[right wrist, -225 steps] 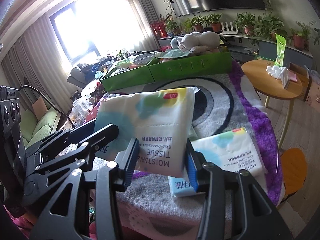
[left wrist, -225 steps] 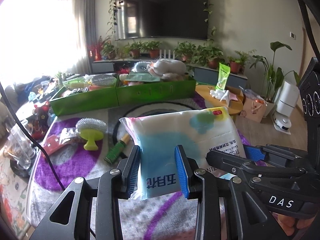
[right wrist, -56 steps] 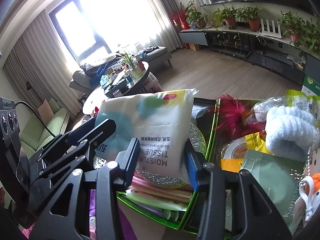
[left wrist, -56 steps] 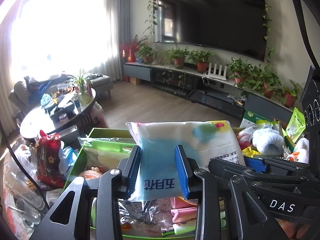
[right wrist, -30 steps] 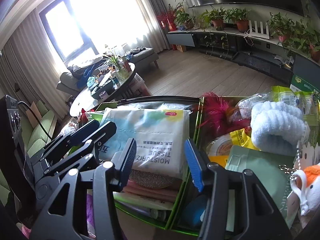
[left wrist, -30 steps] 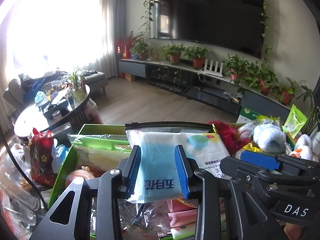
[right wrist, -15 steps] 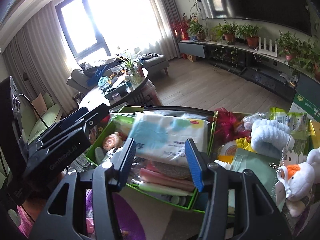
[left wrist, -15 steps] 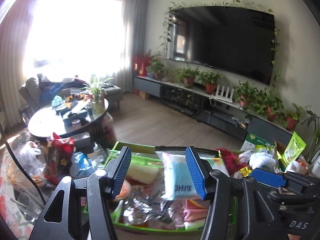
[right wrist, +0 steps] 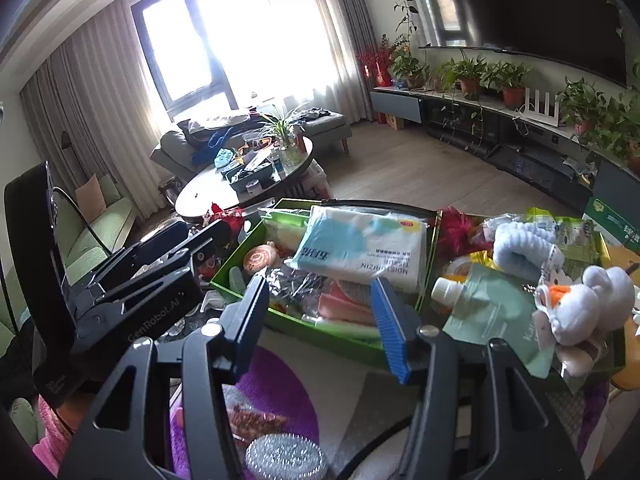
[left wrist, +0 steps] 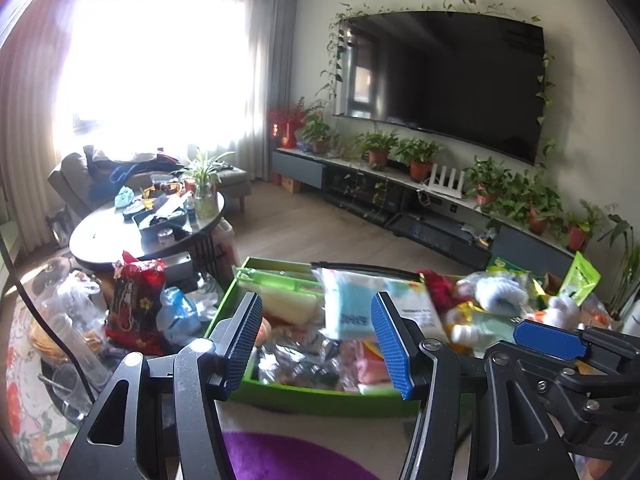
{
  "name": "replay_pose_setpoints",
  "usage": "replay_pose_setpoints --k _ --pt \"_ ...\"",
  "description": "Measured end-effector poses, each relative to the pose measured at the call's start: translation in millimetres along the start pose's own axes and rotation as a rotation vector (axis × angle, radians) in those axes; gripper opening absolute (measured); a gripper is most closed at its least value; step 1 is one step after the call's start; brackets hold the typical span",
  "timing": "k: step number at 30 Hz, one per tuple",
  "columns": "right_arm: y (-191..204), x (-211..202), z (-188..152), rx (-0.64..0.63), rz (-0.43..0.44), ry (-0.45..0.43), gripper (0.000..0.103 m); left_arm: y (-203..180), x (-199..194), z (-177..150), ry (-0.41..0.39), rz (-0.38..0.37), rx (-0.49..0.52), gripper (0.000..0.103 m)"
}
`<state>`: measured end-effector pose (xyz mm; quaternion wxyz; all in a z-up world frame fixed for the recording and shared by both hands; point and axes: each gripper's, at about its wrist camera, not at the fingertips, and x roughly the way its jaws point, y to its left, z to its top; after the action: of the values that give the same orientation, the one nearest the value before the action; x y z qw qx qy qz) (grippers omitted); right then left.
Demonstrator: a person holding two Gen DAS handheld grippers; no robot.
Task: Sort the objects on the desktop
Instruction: 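Withdraw the left gripper from the box back over the rug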
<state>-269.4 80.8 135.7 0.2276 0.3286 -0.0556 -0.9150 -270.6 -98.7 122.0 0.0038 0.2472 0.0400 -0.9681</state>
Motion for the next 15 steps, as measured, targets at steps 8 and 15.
replay_pose_setpoints --k 8,15 --pt "3 -32 -26 -0.007 -0.006 0.0 0.053 -29 -42 -15 -0.032 -0.027 0.069 0.057" --pt "0 -61 -49 -0.006 -0.025 -0.001 0.053 -49 -69 -32 -0.027 -0.075 0.092 0.057"
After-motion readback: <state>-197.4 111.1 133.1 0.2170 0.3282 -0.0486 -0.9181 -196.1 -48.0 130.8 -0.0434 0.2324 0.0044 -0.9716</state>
